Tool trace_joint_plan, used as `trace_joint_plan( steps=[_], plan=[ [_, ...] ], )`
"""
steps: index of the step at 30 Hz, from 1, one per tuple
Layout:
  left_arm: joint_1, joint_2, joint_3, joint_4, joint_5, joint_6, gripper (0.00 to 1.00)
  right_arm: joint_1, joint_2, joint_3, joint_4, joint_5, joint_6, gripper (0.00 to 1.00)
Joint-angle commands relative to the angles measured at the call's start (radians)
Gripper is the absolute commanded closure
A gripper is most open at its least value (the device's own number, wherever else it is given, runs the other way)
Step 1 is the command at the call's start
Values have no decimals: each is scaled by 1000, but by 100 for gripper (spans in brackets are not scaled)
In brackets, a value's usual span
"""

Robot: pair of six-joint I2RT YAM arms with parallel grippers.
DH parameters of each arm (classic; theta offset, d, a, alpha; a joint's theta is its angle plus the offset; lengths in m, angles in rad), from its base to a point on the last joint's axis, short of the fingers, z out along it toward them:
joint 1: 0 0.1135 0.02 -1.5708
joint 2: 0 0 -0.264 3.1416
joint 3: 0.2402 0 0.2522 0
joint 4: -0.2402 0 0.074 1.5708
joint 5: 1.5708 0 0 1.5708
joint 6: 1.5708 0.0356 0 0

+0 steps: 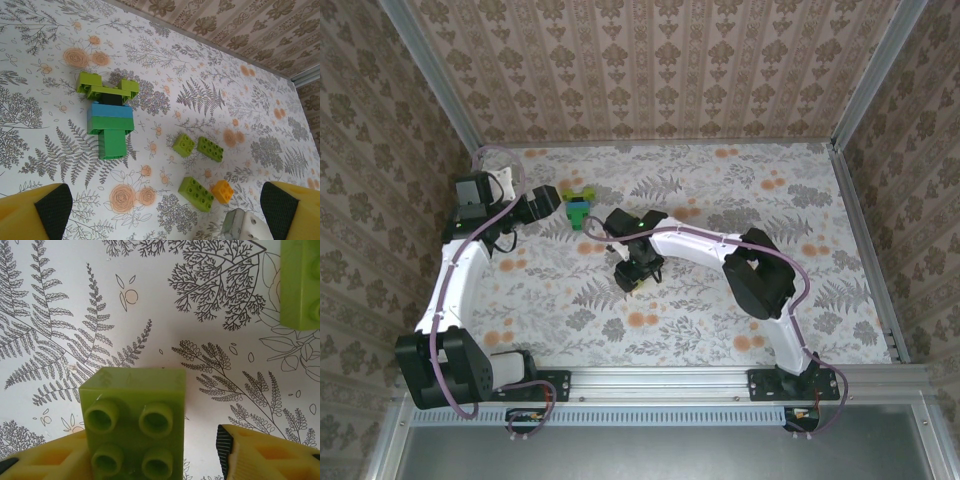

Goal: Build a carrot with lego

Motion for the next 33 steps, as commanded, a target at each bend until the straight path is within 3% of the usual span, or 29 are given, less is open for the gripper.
trace_joint_plan(
  steps=[1,8,12,21,33],
  plan=[
    [7,8,24,0,7,11,0,-1,-57,18,-29,-21,7,37],
    [8,8,23,2,12,10,0,-1,-120,95,-84,-68,-26,29],
    [7,4,21,2,8,10,0,-15,-103,191,-137,-25,-56,27],
    [6,1,17,1,-3,10,0,-125,178,564,-294,92,-172,27],
    [6,4,22,-3,-6,14,0,-178,314,610,-259,9,-213,30]
  ],
)
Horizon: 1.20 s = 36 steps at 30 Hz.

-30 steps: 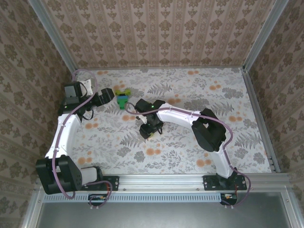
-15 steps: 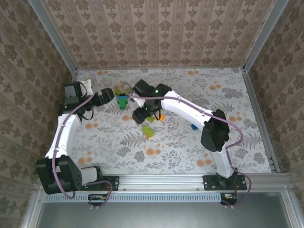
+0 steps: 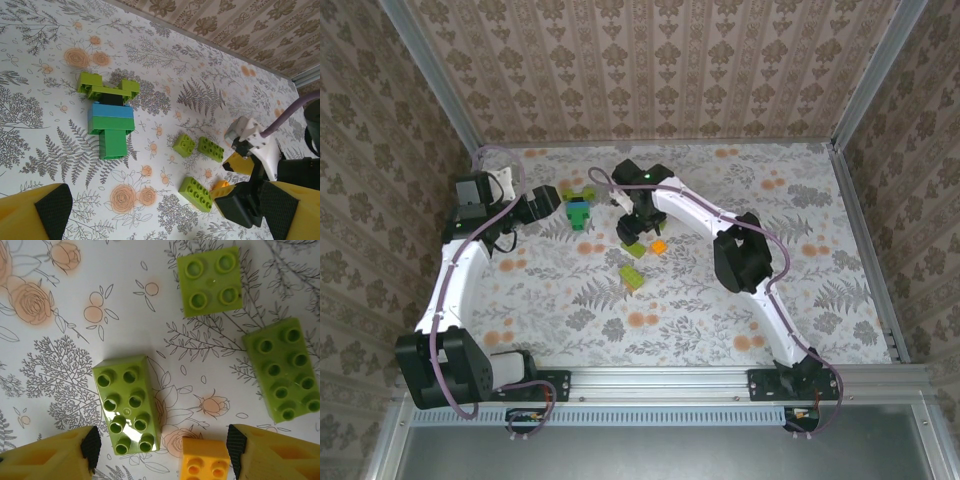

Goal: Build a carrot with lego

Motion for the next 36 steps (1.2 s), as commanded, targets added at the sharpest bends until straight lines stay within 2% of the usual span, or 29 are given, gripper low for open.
trace_joint_plan(
  steps=[1,19,28,36],
  plan=[
    [6,3,23,-4,-3,14,0,6,20,32,-26,-34,-25,30],
    [6,6,25,-1,3,13,0,6,98,32,-40,-91,-16,34],
    [7,6,26,0,5,13,0,6,106,27,-38,-75,-11,54],
    [7,8,23,2,6,13,0,6,69,14,-35,-67,-2,63]
  ],
)
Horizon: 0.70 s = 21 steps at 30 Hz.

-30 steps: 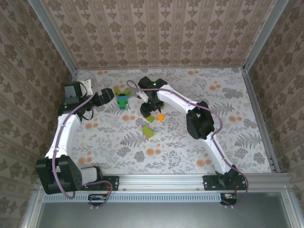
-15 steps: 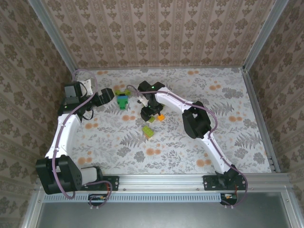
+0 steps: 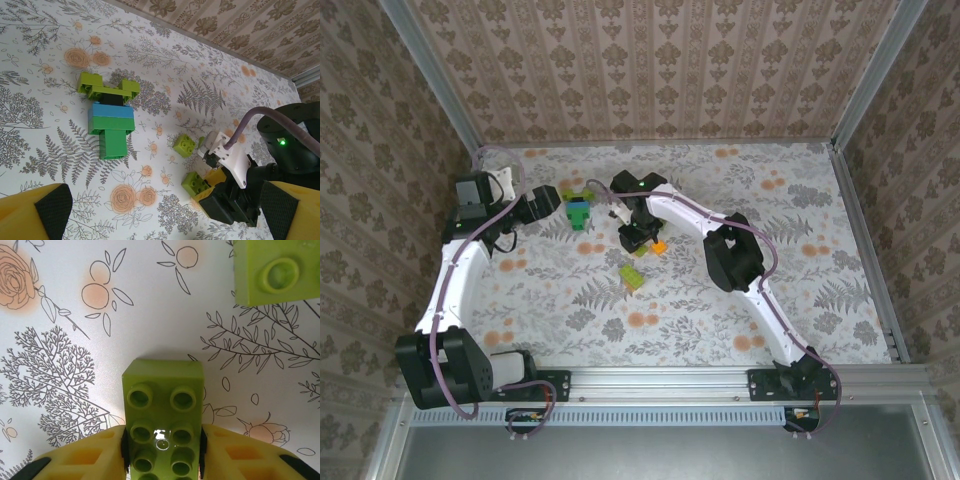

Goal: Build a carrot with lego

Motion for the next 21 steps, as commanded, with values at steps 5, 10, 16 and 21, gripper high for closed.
trace_joint_plan(
  steps=[5,10,16,21],
  plan=[
    [6,12,23,0,6,14,0,7,-83,-25,-20,4,24,66],
    [7,12,22,0,7,15,0,10,-153,-41,-35,17,33,67],
    [5,12,22,-1,3,14,0,24,-273,-121,-39,22,39,67],
    [5,12,21,-7,-6,17,0,61,-386,-256,-28,3,36,67]
  ],
)
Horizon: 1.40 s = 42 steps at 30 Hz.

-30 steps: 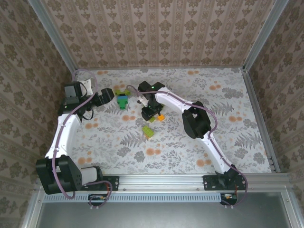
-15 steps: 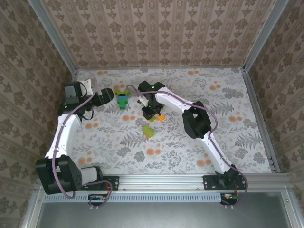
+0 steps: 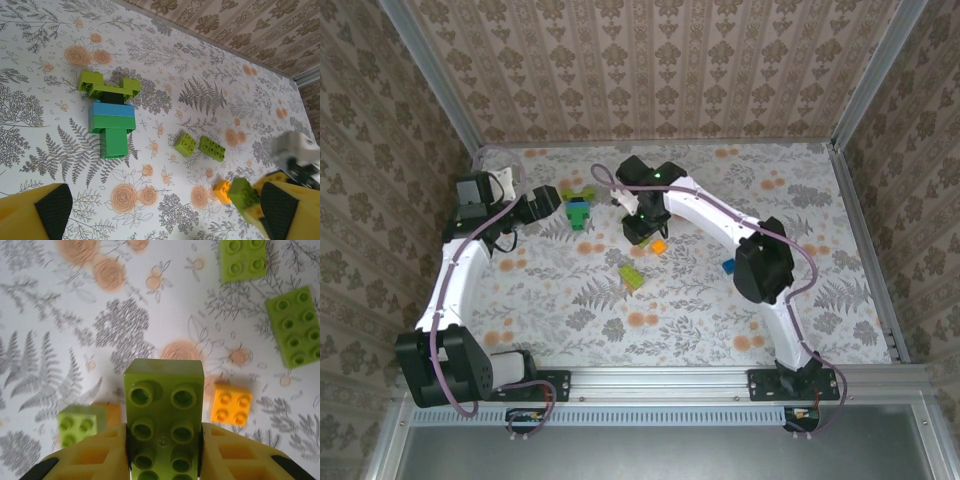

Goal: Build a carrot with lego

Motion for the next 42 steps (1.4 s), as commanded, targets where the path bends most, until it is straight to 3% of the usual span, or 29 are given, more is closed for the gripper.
trace_joint_plan(
  steps=[1,11,42],
  plan=[
    [5,4,23,-7,-9,17,0,37,-92,-99,-16,-11,17,67],
    [6,13,26,-21,-18,21,0,107,-205,-302,90,-52,99,67],
    [4,11,29,-19,-13,21,0,131,-86,-272,93,-53,127,67]
  ],
)
